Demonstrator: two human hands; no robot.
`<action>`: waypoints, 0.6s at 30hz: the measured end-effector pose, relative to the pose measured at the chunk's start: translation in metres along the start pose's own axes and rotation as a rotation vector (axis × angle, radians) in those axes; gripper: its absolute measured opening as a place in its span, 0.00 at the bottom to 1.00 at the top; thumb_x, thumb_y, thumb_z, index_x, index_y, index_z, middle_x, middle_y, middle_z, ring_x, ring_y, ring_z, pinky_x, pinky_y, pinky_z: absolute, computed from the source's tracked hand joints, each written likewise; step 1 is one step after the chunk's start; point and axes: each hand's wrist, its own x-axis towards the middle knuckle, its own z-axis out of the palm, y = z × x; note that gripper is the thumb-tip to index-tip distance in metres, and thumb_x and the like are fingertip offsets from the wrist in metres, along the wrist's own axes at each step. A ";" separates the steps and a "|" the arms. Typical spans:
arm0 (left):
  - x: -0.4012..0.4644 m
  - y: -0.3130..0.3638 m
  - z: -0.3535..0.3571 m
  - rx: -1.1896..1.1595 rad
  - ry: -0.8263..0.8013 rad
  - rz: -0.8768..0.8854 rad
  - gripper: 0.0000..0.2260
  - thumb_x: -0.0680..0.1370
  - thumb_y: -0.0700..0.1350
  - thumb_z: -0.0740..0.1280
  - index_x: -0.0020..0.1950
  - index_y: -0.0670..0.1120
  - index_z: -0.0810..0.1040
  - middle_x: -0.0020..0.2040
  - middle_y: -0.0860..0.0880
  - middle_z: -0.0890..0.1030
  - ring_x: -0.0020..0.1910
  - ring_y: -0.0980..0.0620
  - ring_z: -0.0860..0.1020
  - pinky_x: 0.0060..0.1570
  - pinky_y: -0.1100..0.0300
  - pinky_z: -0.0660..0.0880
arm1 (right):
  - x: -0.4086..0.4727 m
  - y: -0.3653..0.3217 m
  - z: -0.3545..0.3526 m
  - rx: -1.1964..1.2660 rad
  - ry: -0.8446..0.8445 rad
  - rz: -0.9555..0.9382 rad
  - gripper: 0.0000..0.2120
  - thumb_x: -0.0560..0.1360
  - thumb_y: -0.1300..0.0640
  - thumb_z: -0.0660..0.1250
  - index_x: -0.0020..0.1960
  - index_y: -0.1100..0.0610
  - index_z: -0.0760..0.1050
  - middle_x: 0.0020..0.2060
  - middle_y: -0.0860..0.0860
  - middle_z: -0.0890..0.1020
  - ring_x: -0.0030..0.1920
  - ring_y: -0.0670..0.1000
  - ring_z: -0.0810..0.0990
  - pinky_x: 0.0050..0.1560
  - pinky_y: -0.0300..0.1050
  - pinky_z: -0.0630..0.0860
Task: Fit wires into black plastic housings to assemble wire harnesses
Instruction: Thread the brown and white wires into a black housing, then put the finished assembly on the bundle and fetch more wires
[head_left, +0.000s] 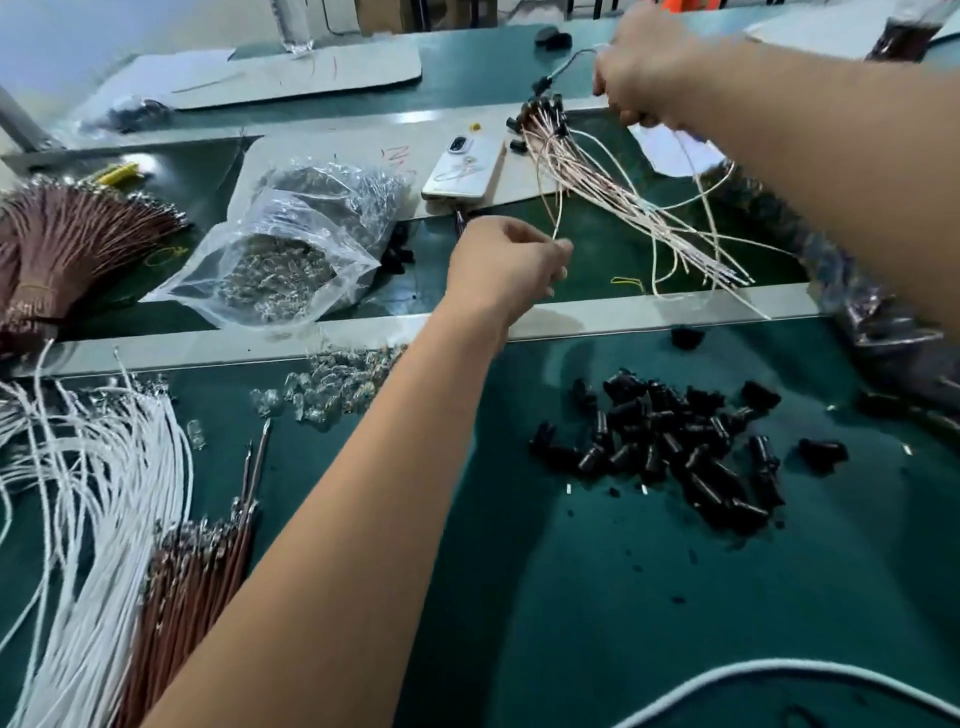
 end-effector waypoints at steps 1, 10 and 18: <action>0.000 -0.002 -0.003 0.091 -0.055 0.007 0.07 0.77 0.42 0.73 0.40 0.42 0.81 0.40 0.43 0.86 0.33 0.50 0.78 0.35 0.61 0.75 | 0.008 0.004 0.004 -0.123 0.047 -0.066 0.10 0.83 0.65 0.60 0.59 0.67 0.78 0.50 0.65 0.82 0.45 0.59 0.82 0.35 0.44 0.68; -0.038 -0.010 -0.011 0.667 -0.427 0.148 0.09 0.66 0.49 0.83 0.43 0.51 0.87 0.35 0.54 0.80 0.33 0.56 0.77 0.36 0.64 0.71 | -0.003 0.047 0.048 -0.467 0.003 -0.125 0.22 0.78 0.56 0.68 0.68 0.65 0.71 0.65 0.69 0.75 0.67 0.68 0.74 0.64 0.56 0.74; -0.062 -0.024 -0.004 0.571 -0.191 0.183 0.09 0.67 0.48 0.81 0.36 0.49 0.82 0.29 0.56 0.78 0.28 0.61 0.74 0.31 0.66 0.68 | -0.056 0.111 0.039 -0.540 0.169 -0.044 0.33 0.76 0.46 0.75 0.70 0.65 0.68 0.68 0.68 0.69 0.70 0.68 0.67 0.66 0.61 0.72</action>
